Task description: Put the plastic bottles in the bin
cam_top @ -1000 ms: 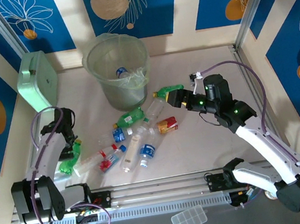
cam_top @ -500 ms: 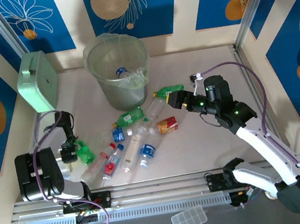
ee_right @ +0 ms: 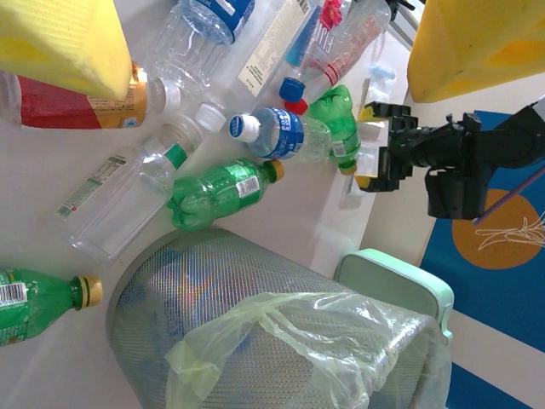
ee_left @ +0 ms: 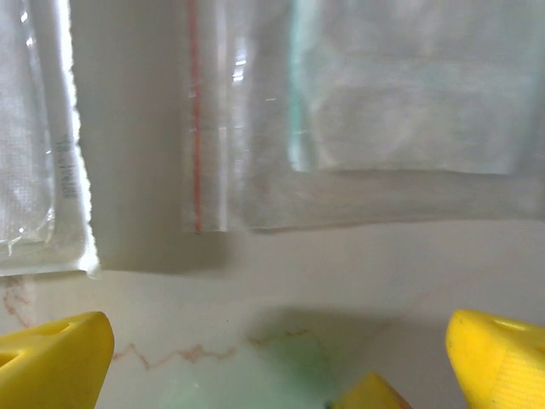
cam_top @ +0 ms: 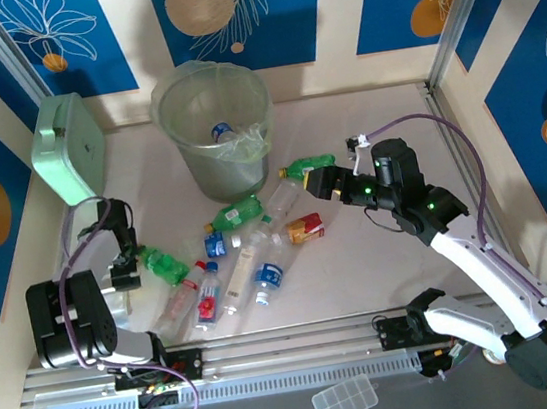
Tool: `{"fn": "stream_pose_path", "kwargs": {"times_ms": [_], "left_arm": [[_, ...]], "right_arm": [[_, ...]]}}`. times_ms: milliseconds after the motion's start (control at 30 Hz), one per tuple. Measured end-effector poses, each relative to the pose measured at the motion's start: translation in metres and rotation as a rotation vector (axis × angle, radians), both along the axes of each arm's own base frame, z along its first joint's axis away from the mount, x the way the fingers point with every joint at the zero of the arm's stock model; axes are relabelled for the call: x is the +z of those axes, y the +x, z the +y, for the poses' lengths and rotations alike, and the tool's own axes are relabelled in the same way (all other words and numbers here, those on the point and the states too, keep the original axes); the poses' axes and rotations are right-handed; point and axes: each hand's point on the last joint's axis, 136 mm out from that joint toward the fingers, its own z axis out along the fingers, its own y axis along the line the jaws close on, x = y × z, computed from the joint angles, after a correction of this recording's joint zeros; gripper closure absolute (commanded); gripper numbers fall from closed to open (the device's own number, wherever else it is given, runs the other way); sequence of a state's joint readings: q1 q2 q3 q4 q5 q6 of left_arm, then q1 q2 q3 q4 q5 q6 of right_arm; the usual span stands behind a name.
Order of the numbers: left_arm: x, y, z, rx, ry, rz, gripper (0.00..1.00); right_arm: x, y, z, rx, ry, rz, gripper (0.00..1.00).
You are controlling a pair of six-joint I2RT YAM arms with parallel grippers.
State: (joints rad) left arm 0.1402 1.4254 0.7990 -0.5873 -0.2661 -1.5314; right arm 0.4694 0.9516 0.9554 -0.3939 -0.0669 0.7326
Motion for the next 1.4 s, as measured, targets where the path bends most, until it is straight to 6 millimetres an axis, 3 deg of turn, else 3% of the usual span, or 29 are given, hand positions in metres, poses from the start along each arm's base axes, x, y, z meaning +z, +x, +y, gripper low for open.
{"fn": "stream_pose_path", "kwargs": {"times_ms": [167,333,533,700,1033,1400], "left_arm": [[0.039,0.026,0.002,-0.124,0.042,-0.05,0.01],[0.051,0.028,-0.009,-0.252,0.056,-0.031,0.01],[0.045,0.018,-0.041,-0.443,0.036,0.043,0.01],[0.038,0.014,-0.052,-0.524,0.014,0.07,0.01],[-0.006,-0.003,-0.069,-0.587,-0.094,0.18,0.01],[-0.028,-0.007,-0.081,-0.591,-0.146,0.206,0.27]], "right_arm": [[0.0,0.0,0.0,-0.001,-0.001,0.0,0.15],[0.0,0.0,0.0,-0.001,0.0,0.0,0.15],[0.0,0.0,0.0,-0.001,0.0,0.0,0.15],[0.0,0.0,0.0,-0.001,0.002,-0.002,0.15],[0.0,0.001,0.0,0.0,0.002,-0.002,0.15],[-0.001,0.002,0.001,-0.001,0.001,0.001,0.15]]}}
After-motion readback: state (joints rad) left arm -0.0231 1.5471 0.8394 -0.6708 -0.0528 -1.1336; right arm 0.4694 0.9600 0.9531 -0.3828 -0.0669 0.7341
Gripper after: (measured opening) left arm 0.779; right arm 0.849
